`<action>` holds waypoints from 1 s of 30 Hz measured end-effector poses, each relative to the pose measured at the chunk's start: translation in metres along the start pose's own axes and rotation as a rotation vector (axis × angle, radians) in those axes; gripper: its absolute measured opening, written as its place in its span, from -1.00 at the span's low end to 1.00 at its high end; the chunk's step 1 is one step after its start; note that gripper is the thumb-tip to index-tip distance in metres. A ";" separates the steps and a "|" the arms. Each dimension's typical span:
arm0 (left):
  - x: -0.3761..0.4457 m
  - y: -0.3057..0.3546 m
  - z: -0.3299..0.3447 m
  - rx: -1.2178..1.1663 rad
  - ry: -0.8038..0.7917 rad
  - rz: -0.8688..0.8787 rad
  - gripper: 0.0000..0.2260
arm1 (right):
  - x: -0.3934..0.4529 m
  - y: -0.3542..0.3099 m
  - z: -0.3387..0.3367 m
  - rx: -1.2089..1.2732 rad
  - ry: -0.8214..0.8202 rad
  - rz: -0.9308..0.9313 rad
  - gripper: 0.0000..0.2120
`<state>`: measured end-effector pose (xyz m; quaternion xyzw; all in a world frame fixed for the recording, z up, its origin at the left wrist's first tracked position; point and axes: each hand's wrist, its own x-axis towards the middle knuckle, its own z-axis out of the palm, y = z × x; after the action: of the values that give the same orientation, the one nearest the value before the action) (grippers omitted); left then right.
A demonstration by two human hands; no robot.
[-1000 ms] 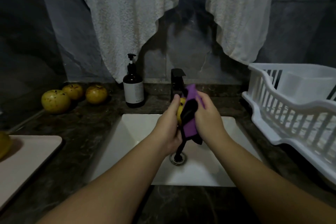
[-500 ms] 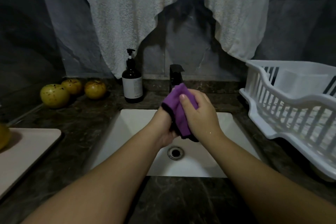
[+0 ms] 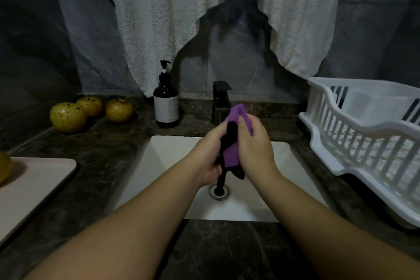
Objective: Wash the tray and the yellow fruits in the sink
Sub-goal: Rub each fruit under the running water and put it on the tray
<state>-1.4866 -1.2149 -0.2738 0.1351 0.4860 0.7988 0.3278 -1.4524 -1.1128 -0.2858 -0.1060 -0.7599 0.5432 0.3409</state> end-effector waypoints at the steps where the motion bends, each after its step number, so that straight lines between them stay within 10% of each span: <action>1: 0.000 0.002 -0.001 0.003 -0.015 0.007 -0.61 | -0.003 -0.003 -0.001 -0.036 -0.004 -0.051 -0.68; 17: 0.011 -0.003 -0.004 -0.040 0.053 -0.058 -0.45 | 0.006 0.000 -0.002 0.145 -0.042 0.128 -0.76; 20: 0.010 -0.001 -0.008 -0.078 -0.025 -0.051 -0.57 | 0.002 -0.002 -0.001 -0.047 -0.035 -0.088 -0.67; 25: 0.009 0.001 -0.007 -0.113 -0.058 0.009 -0.69 | 0.011 0.000 -0.014 0.201 -0.108 0.119 -0.85; 30: 0.009 0.004 -0.010 -0.129 -0.076 -0.034 -0.51 | 0.006 -0.002 -0.012 -0.078 -0.078 -0.207 -0.61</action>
<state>-1.5000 -1.2168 -0.2761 0.1357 0.4229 0.8171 0.3676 -1.4488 -1.1010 -0.2796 -0.0189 -0.7999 0.4791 0.3609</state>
